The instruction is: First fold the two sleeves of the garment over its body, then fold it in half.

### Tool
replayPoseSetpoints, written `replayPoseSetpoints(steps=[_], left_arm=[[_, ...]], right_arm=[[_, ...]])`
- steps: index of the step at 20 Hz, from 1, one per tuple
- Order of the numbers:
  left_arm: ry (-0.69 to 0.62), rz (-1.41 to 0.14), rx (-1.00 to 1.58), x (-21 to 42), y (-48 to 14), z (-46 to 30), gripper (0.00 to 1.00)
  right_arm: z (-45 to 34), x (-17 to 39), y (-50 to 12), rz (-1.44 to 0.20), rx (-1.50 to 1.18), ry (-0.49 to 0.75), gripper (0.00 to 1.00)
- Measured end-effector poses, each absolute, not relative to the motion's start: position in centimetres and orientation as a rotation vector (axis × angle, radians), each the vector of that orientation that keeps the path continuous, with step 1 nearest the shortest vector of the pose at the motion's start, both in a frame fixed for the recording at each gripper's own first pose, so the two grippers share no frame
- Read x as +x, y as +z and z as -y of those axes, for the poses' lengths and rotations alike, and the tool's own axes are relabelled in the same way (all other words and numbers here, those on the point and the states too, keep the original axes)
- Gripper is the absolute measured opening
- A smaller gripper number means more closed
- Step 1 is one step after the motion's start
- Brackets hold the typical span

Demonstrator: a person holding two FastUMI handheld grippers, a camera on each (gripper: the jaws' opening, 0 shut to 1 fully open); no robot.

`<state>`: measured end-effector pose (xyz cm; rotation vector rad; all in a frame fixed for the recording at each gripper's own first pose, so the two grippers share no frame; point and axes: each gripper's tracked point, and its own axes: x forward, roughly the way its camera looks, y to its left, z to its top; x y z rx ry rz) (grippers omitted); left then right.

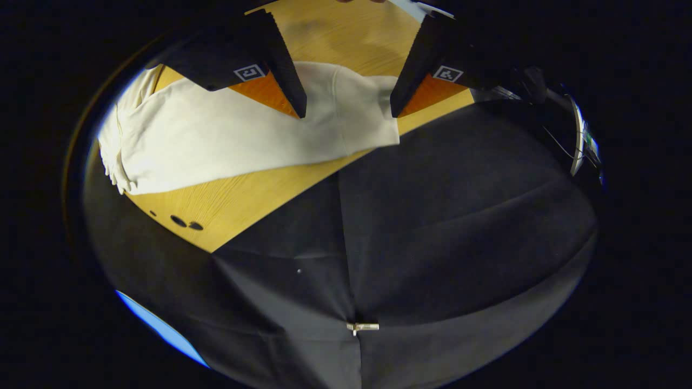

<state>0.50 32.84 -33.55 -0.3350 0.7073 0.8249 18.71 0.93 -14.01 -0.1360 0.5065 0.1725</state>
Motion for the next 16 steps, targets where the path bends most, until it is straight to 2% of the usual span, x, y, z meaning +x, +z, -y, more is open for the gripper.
replayPoseSetpoints(steps=[3,4,6,7,9,12,13,14,16], left_arm=[[0.801,-0.688,-0.285,1.3,-33.4,-32.7,0.92],[0.799,-0.692,-0.283,1.2,-33.1,-32.4,1.0],[0.801,-0.695,-0.29,1.4,-32.9,-32.7,0.82],[0.777,-0.707,-0.288,1.7,-33.0,-32.5,0.83],[0.729,-0.734,-0.255,3.1,-33.4,-31.6,0.64],[0.71,-0.795,-0.193,4.0,-33.5,-30.9,0.31],[0.696,-0.797,-0.196,4.4,-33.2,-30.5,0.16],[0.677,-0.783,-0.207,5.1,-32.9,-30.2,0.21],[0.671,-0.768,-0.204,5.7,-32.7,-30.0,0.16]], right_arm=[[0.8,17.0,-14.9,-0.53,-0.117,0.155,0.98],[1.3,16.4,-15.3,-0.544,-0.119,0.156,0.98],[2.7,15.2,-15.8,-0.561,-0.105,0.153,0.98],[3.4,14.7,-15.9,-0.568,-0.102,0.151,0.98],[4.8,13.7,-16.3,-0.581,-0.1,0.141,0.98],[6.8,13.1,-17.0,-0.601,-0.063,0.113,0.98],[7.4,13.1,-17.2,-0.605,-0.048,0.1,0.98],[8.0,13.1,-17.4,-0.606,-0.033,0.086,0.98],[8.8,13.3,-17.9,-0.614,-0.01,0.071,0.98]])
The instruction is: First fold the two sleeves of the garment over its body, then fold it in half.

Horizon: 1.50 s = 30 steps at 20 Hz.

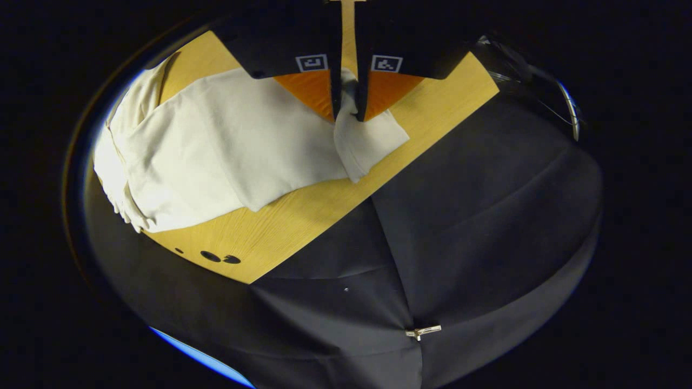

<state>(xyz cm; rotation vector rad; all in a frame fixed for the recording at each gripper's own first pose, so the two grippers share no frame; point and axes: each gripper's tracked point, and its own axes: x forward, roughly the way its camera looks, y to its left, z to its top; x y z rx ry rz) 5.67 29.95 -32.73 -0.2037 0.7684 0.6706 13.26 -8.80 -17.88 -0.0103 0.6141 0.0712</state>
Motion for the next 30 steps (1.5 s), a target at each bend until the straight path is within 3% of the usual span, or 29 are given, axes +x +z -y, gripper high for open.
replayPoseSetpoints(steps=[3,8,15,17,18,19,22,23,24,30], left_arm=[[0.677,-0.771,-0.193,5.9,-32.7,-29.4,0.07],[0.745,-0.746,-0.29,6.0,-31.7,-28.5,0.06],[0.682,-0.611,-0.314,11.5,-24.8,-25.9,0.06],[0.639,-0.571,-0.291,14.2,-22.0,-24.5,0.06],[0.616,-0.558,-0.273,15.7,-20.8,-23.8,0.02],[0.593,-0.542,-0.252,17.1,-19.7,-22.9,0.06],[0.509,-0.502,-0.223,21.8,-16.9,-19.0,0.06],[0.472,-0.485,-0.214,23.4,-16.0,-17.3,0.02],[0.435,-0.472,-0.201,25.1,-15.1,-15.4,0.06],[0.184,-0.417,-0.097,33.7,-11.5,-2.1,0.06]], right_arm=[[9.9,13.6,-18.0,-0.606,-0.013,0.069,0.98],[12.1,14.4,-18.5,-0.582,-0.023,0.05,0.98],[13.9,14.0,-19.5,-0.58,0.007,0.013,0.98],[13.9,13.8,-20.1,-0.589,0.023,0.021,0.98],[13.9,13.7,-20.3,-0.589,0.022,0.025,0.98],[14.2,13.7,-20.5,-0.587,0.02,0.031,0.98],[15.6,13.6,-21.0,-0.573,0.015,0.013,0.98],[16.1,13.4,-21.3,-0.577,0.028,0.002,0.98],[16.4,13.2,-21.6,-0.583,0.05,-0.008,0.98],[20.3,13.4,-23.2,-0.586,0.088,-0.068,0.98]])
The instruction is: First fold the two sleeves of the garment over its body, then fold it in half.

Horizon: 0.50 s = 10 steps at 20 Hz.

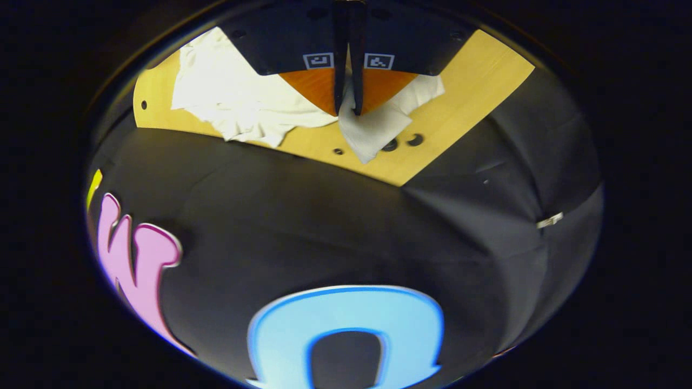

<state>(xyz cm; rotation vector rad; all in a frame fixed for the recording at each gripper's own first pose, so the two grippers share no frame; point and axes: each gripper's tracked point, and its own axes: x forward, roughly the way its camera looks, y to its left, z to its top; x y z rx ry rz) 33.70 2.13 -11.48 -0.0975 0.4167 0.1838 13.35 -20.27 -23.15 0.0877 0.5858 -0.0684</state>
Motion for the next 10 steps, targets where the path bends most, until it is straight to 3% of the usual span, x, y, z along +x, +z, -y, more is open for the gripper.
replayPoseSetpoints(steps=[4,10], left_arm=[[-0.007,-0.407,-0.02,36.5,-11.7,8.9,0.06],[-0.298,-0.468,0.06,36.8,-17.3,25.0,0.06]], right_arm=[[22.1,13.9,-22.8,-0.551,0.105,-0.108,0.99],[21.4,14.7,-23.5,-0.542,0.089,-0.086,0.99]])
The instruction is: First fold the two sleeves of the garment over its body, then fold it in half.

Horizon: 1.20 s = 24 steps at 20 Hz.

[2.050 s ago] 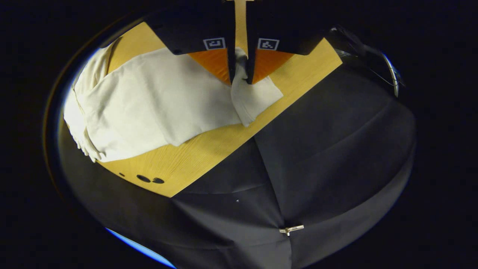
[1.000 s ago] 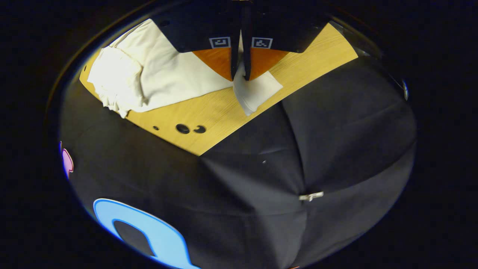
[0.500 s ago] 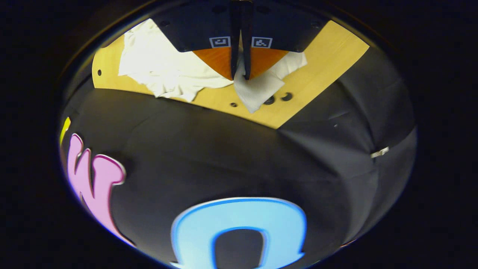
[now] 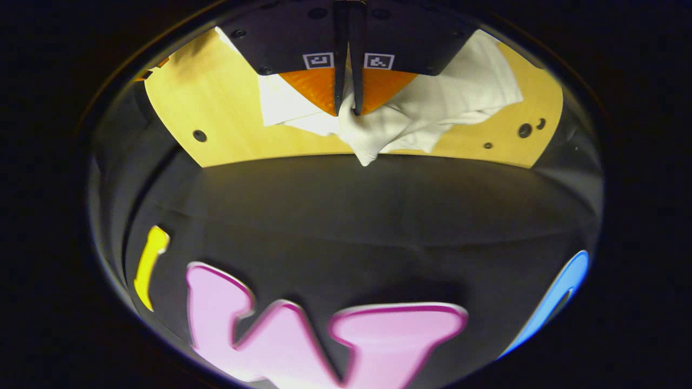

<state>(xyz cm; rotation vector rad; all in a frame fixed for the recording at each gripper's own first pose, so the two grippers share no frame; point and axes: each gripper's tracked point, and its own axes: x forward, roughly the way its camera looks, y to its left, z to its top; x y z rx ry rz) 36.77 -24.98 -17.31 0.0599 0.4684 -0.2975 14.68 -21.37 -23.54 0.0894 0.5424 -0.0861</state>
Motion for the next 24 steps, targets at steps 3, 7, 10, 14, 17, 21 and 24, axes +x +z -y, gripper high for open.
replayPoseSetpoints(steps=[3,7,10,14,17,21,24], left_arm=[[-0.433,-0.497,0.074,36.0,-19.9,30.5,0.06],[-0.509,-0.526,0.062,35.1,-21.5,33.2,0.15],[-0.518,-0.497,0.048,34.4,-20.7,32.9,0.55],[-0.47,-0.463,0.096,31.9,-19.2,27.9,0.97],[-0.388,-0.443,0.125,28.4,-19.1,21.4,0.98],[-0.255,-0.534,0.095,22.3,-21.6,11.7,0.98],[-0.171,-0.61,0.079,18.3,-23.8,5.7,0.98]], right_arm=[[20.0,14.9,-24.0,-0.554,0.123,-0.064,0.99],[18.6,14.8,-24.8,-0.575,0.173,-0.055,0.99],[17.2,14.6,-25.2,-0.591,0.187,-0.026,0.99],[15.2,14.2,-25.6,-0.611,0.172,0.032,0.99],[13.2,13.9,-25.9,-0.633,0.178,0.071,0.99],[9.9,13.6,-26.3,-0.659,0.194,0.126,0.99],[7.7,13.5,-26.9,-0.674,0.196,0.152,0.99]])
